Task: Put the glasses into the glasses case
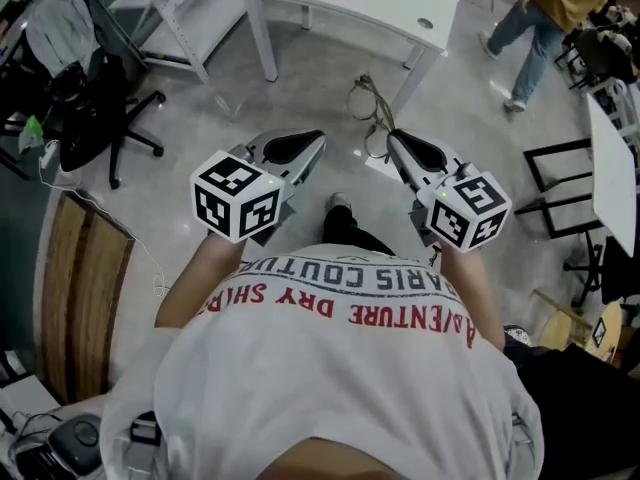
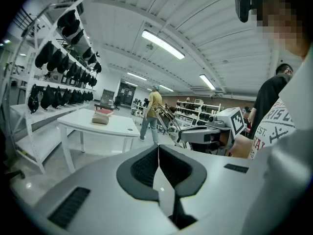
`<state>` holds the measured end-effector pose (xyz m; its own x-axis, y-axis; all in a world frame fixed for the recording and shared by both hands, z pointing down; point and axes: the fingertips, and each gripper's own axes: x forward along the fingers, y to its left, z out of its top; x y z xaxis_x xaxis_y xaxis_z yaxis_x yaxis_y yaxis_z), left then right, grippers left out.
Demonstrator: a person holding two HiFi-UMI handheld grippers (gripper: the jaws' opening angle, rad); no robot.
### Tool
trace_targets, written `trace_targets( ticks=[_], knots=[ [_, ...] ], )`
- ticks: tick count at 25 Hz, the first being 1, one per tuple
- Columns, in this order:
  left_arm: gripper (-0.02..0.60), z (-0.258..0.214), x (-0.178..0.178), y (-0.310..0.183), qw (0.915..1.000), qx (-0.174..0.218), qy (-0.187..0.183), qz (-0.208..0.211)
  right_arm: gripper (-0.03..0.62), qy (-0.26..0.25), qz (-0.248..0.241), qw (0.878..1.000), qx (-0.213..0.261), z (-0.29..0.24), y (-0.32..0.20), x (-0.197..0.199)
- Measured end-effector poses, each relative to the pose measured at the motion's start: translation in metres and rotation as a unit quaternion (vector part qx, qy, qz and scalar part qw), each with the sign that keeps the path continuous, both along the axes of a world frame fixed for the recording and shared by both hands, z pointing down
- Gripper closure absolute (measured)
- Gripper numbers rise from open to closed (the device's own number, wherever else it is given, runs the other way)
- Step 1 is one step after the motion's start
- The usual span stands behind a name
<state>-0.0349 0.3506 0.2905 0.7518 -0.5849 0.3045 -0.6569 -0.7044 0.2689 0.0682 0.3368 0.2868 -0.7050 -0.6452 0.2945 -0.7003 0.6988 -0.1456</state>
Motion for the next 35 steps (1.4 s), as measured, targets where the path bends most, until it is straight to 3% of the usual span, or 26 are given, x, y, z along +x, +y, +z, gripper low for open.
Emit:
trace_targets(
  ticks=[11, 27, 35],
  knots=[
    [0.552, 0.003, 0.016, -0.093, 0.9999, -0.01, -0.009, -0.001, 0.56, -0.008, -0.006, 1.0, 0.0, 0.002, -0.094, 0.018],
    [0.552, 0.049, 0.034, -0.349, 0.9976, -0.062, -0.006, -0.029, 0.56, 0.001, -0.034, 0.998, -0.058, 0.057, -0.343, 0.04],
    [0.552, 0.063, 0.046, -0.415, 0.9964, -0.078, -0.003, -0.034, 0.56, 0.003, -0.043, 0.997, -0.071, 0.068, -0.412, 0.051]
  ],
)
